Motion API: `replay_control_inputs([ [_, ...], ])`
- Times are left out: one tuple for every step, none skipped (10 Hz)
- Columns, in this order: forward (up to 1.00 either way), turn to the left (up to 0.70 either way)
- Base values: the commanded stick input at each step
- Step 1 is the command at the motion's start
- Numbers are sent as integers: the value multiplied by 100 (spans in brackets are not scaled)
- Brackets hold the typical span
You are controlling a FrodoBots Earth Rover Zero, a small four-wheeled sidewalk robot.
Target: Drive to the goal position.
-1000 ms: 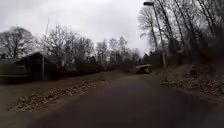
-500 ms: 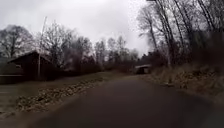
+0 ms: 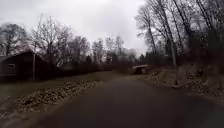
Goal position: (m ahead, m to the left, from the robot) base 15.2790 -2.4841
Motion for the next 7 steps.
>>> replay_control_inputs([
  [100,0],
  [100,0],
  [100,0],
  [100,0],
  [100,0],
  [100,0],
  [100,0],
])
